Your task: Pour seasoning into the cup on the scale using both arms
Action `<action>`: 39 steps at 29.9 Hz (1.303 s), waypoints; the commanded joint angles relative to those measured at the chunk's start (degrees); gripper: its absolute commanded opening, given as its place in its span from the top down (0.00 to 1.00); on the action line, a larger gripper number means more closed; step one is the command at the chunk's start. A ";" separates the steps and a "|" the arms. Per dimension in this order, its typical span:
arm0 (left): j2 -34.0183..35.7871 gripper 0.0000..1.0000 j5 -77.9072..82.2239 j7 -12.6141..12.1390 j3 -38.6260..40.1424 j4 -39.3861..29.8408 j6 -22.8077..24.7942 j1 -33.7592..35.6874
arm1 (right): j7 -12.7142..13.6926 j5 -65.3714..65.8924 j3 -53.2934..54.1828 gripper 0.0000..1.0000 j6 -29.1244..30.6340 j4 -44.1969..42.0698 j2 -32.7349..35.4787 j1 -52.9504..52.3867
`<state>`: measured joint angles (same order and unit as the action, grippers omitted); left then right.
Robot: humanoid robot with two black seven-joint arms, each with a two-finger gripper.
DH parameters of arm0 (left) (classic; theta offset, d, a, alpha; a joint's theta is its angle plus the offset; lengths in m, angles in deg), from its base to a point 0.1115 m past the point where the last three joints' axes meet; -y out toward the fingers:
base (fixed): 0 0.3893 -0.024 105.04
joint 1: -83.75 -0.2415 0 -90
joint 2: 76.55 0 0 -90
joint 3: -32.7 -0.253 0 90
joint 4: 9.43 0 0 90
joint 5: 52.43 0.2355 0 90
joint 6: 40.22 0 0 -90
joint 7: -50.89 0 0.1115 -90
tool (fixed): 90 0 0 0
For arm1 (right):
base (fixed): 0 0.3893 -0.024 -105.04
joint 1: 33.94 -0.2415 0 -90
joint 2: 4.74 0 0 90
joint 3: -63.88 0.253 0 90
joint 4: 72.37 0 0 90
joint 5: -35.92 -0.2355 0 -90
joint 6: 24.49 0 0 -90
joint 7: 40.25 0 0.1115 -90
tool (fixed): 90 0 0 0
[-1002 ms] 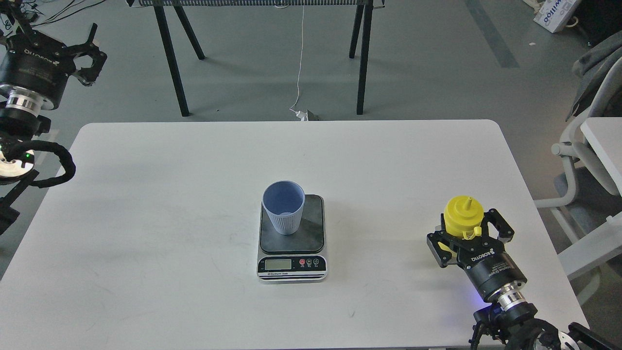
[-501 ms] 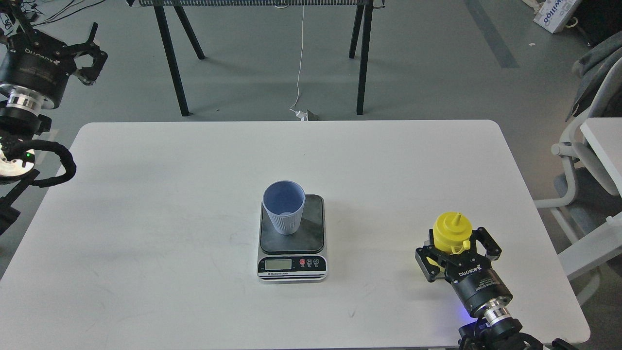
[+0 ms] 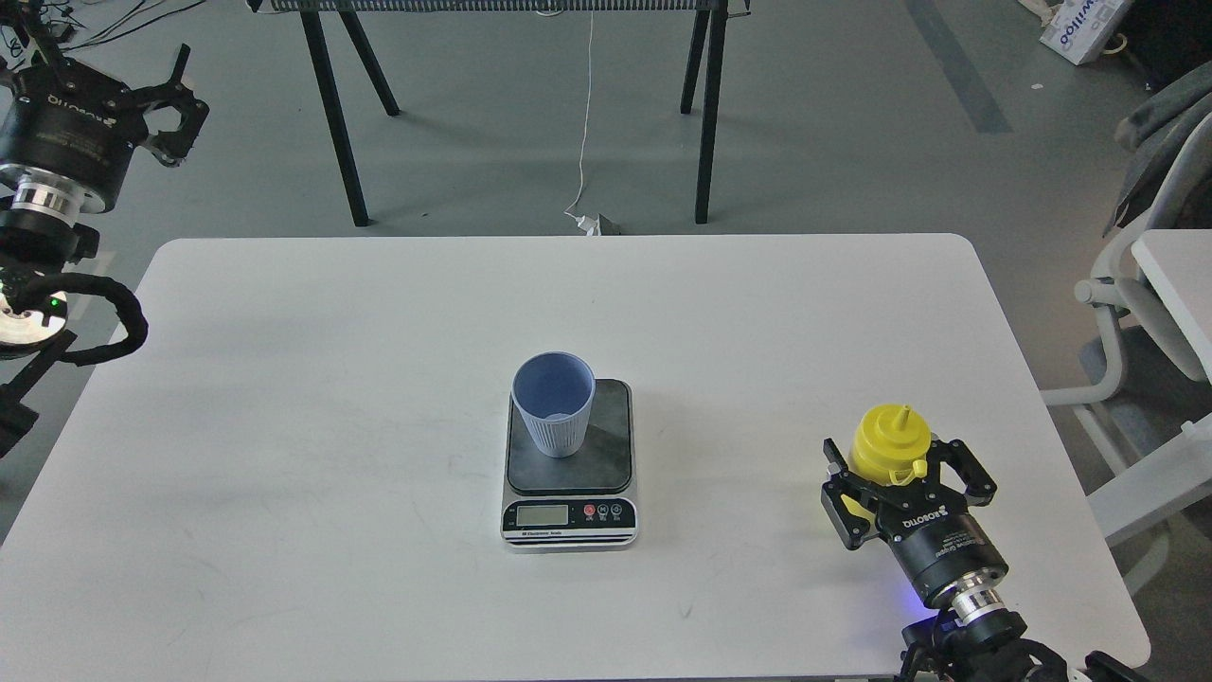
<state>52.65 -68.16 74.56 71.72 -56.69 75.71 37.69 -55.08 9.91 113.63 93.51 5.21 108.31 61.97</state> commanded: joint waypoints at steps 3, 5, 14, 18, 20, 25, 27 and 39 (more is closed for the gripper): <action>0.26 0.00 -0.01 0.06 0.00 -0.03 0.08 0.01 | -0.19 0.08 0.17 0.01 0.00 4.05 2.95 3.13; 0.43 0.00 -0.01 0.06 0.09 -0.11 0.08 -0.07 | -0.19 0.08 0.17 0.01 0.00 5.29 4.62 4.71; 0.52 0.00 -0.10 0.14 0.09 -0.29 0.08 0.01 | -0.28 0.70 0.26 0.01 0.00 5.64 11.21 13.67; 0.70 0.00 -0.10 -0.03 0.09 -0.29 0.17 -0.07 | -0.37 0.70 1.40 0.01 0.00 5.73 17.18 17.37; 0.87 0.00 -0.10 -0.21 0.09 -0.29 0.26 -0.07 | -0.54 0.70 2.54 0.01 0.00 5.03 21.05 17.73; 0.61 0.00 -0.01 -1.26 0.00 -0.29 0.08 -0.07 | -0.46 0.70 10.00 0.01 0.00 -1.37 24.84 15.54; 0.61 0.00 -0.01 -1.17 0.00 -0.38 0.69 -0.07 | 0.16 0.79 11.68 0.01 0.00 -5.32 24.93 10.29; 0.79 0.00 0.26 -0.56 0.44 -0.47 0.61 0.10 | -0.19 9.93 8.70 0.01 0.00 -34.94 14.31 -29.80</action>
<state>53.43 -67.82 73.99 71.87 -57.17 76.49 37.86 -55.26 19.09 123.48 93.51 -23.93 126.91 39.79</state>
